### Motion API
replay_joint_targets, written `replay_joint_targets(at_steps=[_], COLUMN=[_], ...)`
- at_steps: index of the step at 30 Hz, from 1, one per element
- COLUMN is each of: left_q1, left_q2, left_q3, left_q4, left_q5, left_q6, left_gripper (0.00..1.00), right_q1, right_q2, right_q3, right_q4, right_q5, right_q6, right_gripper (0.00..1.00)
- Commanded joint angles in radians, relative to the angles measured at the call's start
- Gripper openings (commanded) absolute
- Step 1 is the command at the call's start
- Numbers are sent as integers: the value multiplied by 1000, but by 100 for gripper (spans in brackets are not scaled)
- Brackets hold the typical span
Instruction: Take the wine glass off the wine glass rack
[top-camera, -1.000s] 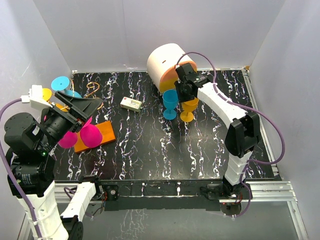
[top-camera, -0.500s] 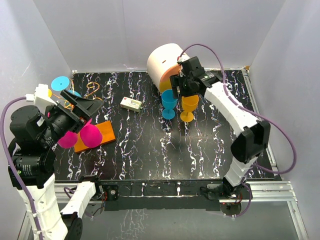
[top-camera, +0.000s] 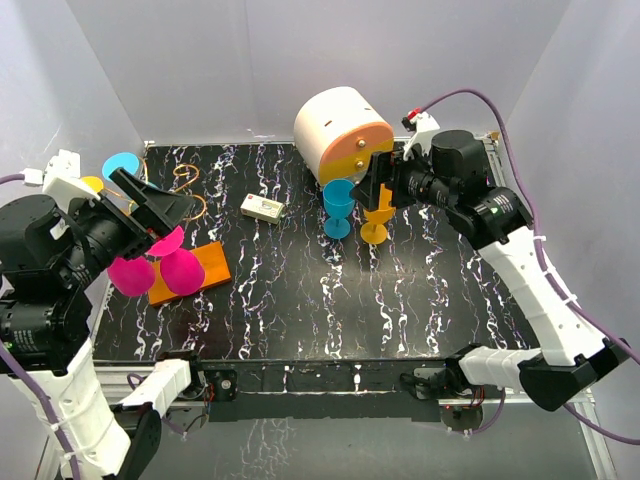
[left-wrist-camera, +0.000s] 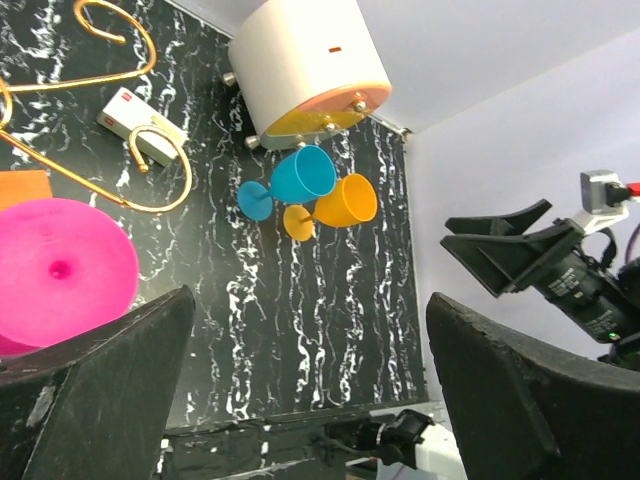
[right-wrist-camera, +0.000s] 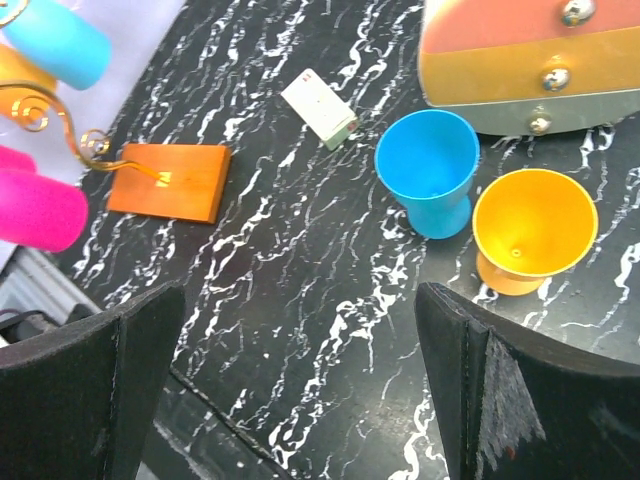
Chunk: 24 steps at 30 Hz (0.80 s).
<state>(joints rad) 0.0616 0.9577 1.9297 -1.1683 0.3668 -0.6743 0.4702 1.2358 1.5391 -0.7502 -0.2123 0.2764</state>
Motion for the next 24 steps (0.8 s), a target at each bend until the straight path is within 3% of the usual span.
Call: replay_joint_targets(at_steps=[1,7,11,16,20,24], left_q1=[2,1,1,0,-1,1], left_q2=[32,66,53,69,52,19], left_q3=[85,175,157,110,38,-38], left_q4=[-141,-267,-272,-260,-270,-231], left_q5=[-66,-177,-255,-319,-408,-410], left_q6=[96,154,189,190,132,101], left_gripper=[99,99,99,97,91,87], right_q1=[-2,-2,-3,-2,-3,-4], right_q2=[-36,-133,-140,-145,-136,-126], right_q3=[-21,-161,-206,-256,-285,-301], right_q4=[74,223,290,386,447,478], right_q5=[-85,-112,-123,-149,-192,-239], right_q6=[55,250,374,402,375,336], right_gripper=[98,98,98,98,98,98])
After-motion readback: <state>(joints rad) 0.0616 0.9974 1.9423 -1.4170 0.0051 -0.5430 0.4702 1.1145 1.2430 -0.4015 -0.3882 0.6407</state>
